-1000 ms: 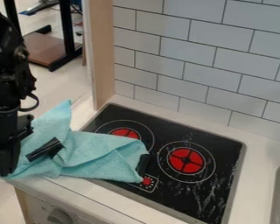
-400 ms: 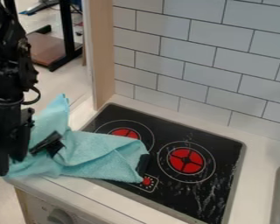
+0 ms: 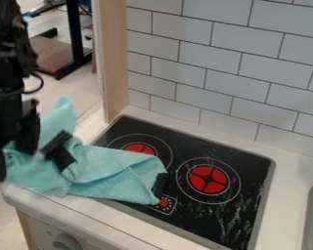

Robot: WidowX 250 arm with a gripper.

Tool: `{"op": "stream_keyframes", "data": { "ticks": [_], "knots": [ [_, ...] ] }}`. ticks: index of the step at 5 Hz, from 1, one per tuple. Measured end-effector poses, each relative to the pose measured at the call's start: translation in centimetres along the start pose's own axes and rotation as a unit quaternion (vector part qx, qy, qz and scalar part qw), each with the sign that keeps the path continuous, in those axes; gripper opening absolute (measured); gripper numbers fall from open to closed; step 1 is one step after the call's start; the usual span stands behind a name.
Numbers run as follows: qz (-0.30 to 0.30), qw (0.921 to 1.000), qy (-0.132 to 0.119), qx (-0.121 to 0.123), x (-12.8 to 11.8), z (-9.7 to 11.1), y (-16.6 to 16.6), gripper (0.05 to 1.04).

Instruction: Unfold the blue cloth on the bottom left side of the stove from top right to bottom left

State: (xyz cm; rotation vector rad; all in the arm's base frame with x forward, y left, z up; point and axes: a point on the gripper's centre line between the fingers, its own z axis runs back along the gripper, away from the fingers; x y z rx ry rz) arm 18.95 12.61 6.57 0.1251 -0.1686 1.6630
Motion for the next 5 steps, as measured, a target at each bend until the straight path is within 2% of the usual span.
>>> {"op": "stream_keyframes", "data": {
  "ticks": [1,2,3,5],
  "knots": [
    [-0.007,0.9992,0.013,-0.037,-0.6,2.2,-0.8,1.0],
    [-0.02,0.9956,0.024,-0.089,-1.7,5.2,-2.0,1.0],
    [-0.045,0.9929,0.034,-0.105,-2.5,6.0,-2.7,0.999],
    [-0.048,0.9929,0.035,-0.104,-2.6,6.0,-2.7,1.0]
  ]
}}
